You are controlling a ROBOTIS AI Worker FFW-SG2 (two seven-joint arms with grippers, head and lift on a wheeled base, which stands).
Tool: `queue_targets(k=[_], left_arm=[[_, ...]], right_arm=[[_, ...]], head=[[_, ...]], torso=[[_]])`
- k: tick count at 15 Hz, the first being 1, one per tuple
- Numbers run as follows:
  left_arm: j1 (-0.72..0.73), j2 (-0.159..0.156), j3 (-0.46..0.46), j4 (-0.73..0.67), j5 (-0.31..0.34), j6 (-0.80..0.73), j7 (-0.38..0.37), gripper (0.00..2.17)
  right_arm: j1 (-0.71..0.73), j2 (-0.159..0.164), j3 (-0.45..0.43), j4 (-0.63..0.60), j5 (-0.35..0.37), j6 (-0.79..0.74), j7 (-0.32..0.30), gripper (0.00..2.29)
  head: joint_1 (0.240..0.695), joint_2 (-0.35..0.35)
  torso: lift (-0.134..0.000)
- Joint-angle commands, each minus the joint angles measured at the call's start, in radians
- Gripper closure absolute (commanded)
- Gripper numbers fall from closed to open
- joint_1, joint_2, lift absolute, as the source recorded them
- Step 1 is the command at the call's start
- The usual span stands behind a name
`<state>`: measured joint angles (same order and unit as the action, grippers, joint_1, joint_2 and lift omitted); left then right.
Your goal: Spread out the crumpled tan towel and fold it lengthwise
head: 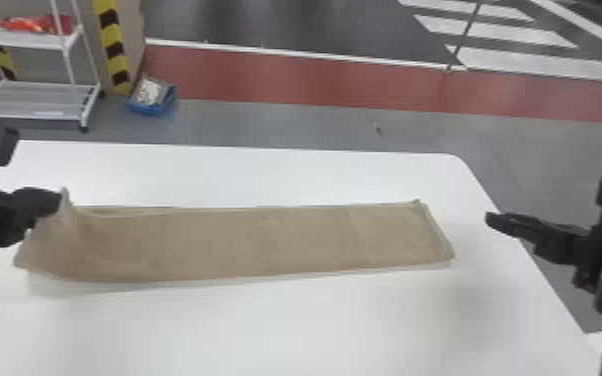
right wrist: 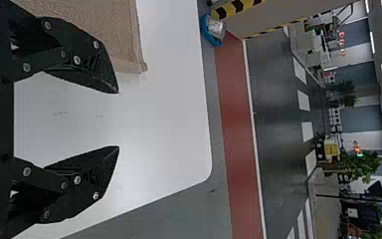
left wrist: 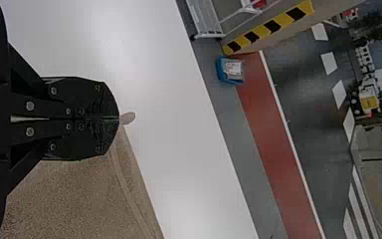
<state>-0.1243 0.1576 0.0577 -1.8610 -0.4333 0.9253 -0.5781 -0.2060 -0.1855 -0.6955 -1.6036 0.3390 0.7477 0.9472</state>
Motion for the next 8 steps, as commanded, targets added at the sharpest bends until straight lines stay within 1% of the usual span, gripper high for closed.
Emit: queue_targets(k=[1, 3, 5, 8], left_arm=[[-0.008, -0.015, -0.007, 0.011, 0.008, -0.033, 0.006, 1.74], [-0.011, -0.021, -0.009, 0.023, 0.007, -0.036, 0.006, 1.74], [-0.011, -0.021, -0.007, 0.023, 0.008, -0.058, 0.004, 1.74], [-0.008, -0.02, -0.007, 0.026, 0.007, -0.058, 0.001, 1.74]], right_arm=[[-0.035, -0.002, 0.051, 0.033, 0.029, 0.003, -0.016, 0.57], [-0.073, 0.0, 0.091, 0.079, 0.063, 0.003, -0.033, 0.57], [-0.119, 0.0, 0.122, 0.159, 0.109, -0.015, -0.064, 0.57], [-0.176, 0.003, 0.159, 0.289, 0.129, -0.095, -0.111, 0.58]], head=[[0.695, -0.213], [0.695, -0.209], [0.695, -0.202], [0.695, -0.191]], torso=[[-0.124], [-0.124], [-0.124], [-0.124]])
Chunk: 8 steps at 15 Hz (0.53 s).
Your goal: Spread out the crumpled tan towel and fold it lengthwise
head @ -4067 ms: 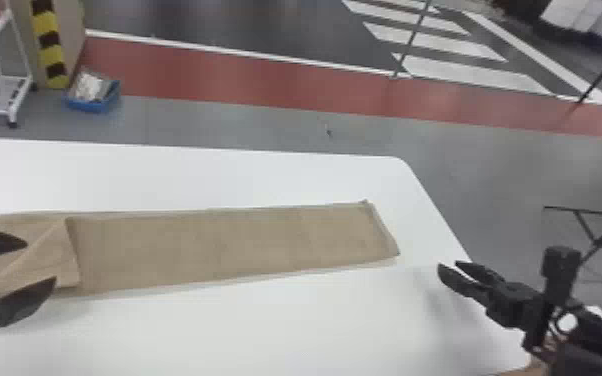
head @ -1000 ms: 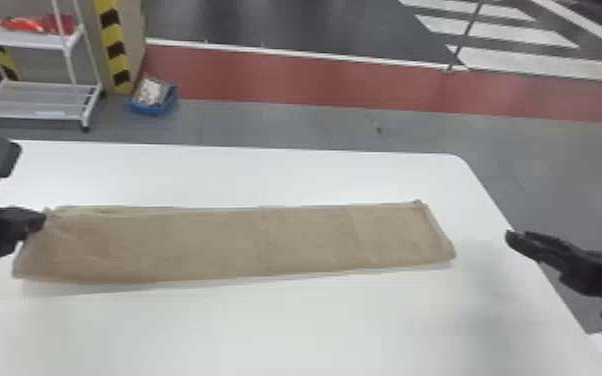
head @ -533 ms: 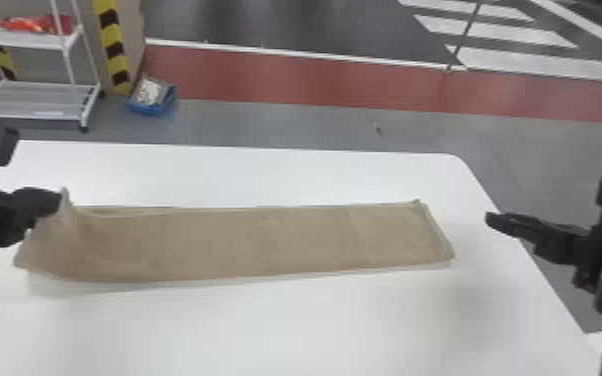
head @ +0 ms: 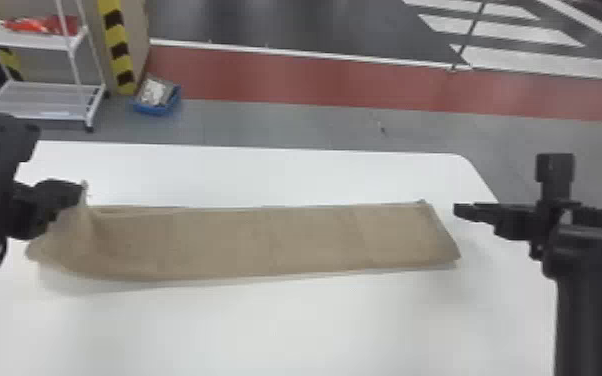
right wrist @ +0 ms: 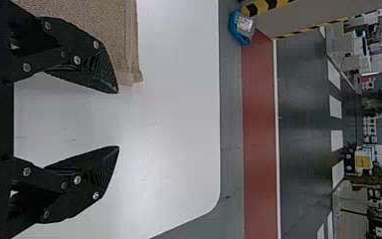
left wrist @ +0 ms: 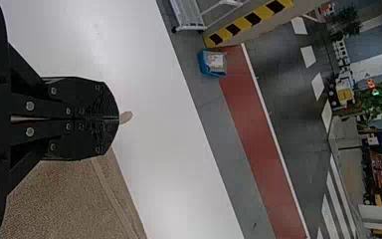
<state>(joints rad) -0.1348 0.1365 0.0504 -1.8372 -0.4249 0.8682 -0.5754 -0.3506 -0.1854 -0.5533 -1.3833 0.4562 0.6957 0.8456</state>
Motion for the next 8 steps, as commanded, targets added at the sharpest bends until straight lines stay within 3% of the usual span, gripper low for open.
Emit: queue_targets(k=[1, 8], left_arm=[[0.004, 0.002, 0.002, 0.003, -0.002, -0.001, -0.003, 1.74], [0.02, 0.002, 0.002, 0.015, -0.011, -0.004, -0.003, 1.74]], right_arm=[[-0.045, 0.006, 0.019, 0.099, 0.015, -0.064, -0.013, 0.58], [-0.067, 0.01, 0.113, 0.185, 0.035, -0.12, -0.051, 0.58]], head=[[0.695, -0.187], [0.695, -0.142]], torso=[[-0.124], [-0.124]])
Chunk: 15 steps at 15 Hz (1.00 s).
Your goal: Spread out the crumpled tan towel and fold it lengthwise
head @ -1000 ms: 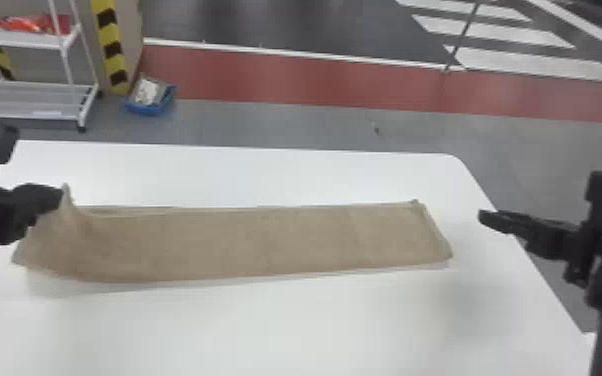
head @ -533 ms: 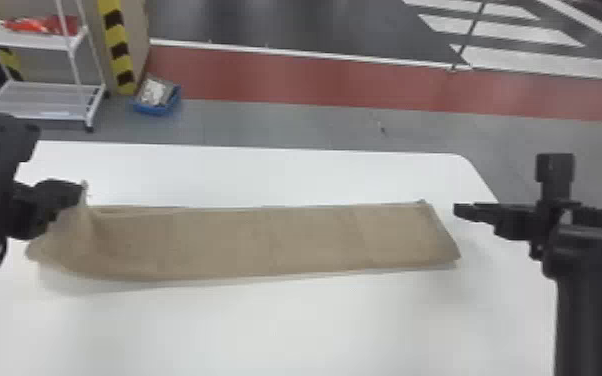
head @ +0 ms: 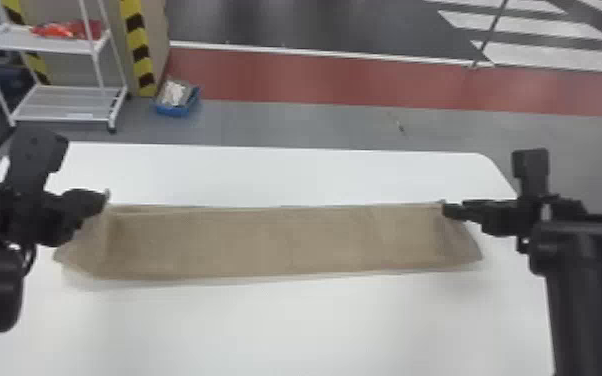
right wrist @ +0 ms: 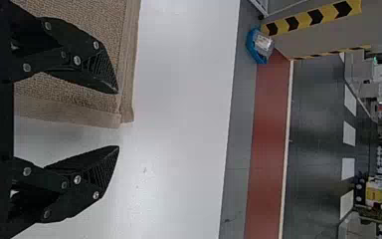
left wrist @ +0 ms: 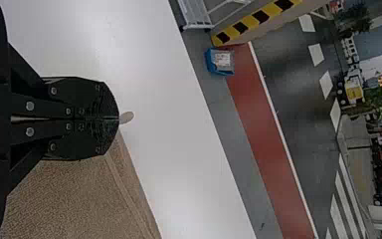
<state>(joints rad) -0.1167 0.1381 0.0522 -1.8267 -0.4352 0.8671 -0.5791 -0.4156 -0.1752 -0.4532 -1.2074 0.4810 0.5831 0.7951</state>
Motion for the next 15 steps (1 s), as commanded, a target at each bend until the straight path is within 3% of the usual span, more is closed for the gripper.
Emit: queue_targets(k=[1, 6, 7, 8, 15], left_arm=[[0.002, 0.0, 0.0, 0.004, 0.0, -0.009, 0.001, 1.74], [0.002, 0.0, 0.0, 0.014, 0.0, -0.021, 0.002, 1.74], [0.003, 0.0, 0.0, 0.015, 0.0, -0.024, 0.002, 1.74], [0.005, 0.0, 0.001, 0.015, 0.0, -0.027, 0.002, 1.74], [0.005, 0.008, 0.011, 0.03, 0.001, -0.064, 0.002, 1.74]], right_arm=[[-0.002, 0.0, 0.015, 0.014, 0.027, -0.007, -0.005, 0.58], [-0.014, 0.0, 0.025, 0.035, 0.039, -0.007, -0.005, 0.6], [-0.017, 0.0, 0.025, 0.042, 0.039, -0.007, -0.007, 0.79], [-0.022, 0.002, 0.031, 0.049, 0.039, -0.007, -0.01, 0.83], [-0.029, 0.003, 0.031, 0.048, 0.034, -0.004, -0.013, 0.83]], head=[[0.695, -0.135], [0.695, -0.133], [0.695, -0.132], [0.695, -0.13], [0.695, -0.12]], torso=[[-0.124], [-0.124], [-0.124], [-0.124], [-0.124]])
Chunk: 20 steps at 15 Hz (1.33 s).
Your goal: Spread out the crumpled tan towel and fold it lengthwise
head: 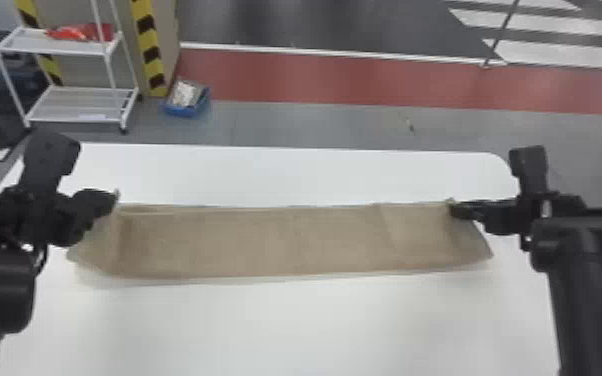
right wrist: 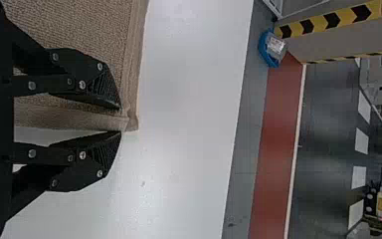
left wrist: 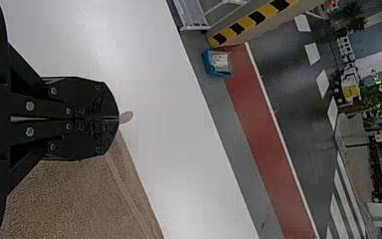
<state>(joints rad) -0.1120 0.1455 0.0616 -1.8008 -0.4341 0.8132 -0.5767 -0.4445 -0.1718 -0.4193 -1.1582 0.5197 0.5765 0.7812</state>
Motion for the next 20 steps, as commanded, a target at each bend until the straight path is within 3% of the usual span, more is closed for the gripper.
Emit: queue_targets(k=[1, 4, 20], left_arm=[[-0.002, 0.0, 0.001, 0.006, 0.0, -0.013, 0.001, 1.74], [-0.006, 0.002, 0.007, 0.017, -0.002, -0.028, 0.003, 1.74], [-0.104, 0.003, 0.05, 0.163, 0.009, -0.084, 0.028, 1.74]], right_arm=[[0.0, 0.0, -0.003, -0.009, -0.012, 0.009, 0.003, 0.83], [0.0, 0.003, -0.006, -0.015, -0.006, 0.009, 0.007, 0.98], [0.04, 0.006, -0.119, -0.072, -0.089, -0.031, 0.001, 1.0]], head=[[0.695, -0.119], [0.695, -0.118], [0.695, -0.113]], torso=[[-0.124], [-0.124], [-0.124]])
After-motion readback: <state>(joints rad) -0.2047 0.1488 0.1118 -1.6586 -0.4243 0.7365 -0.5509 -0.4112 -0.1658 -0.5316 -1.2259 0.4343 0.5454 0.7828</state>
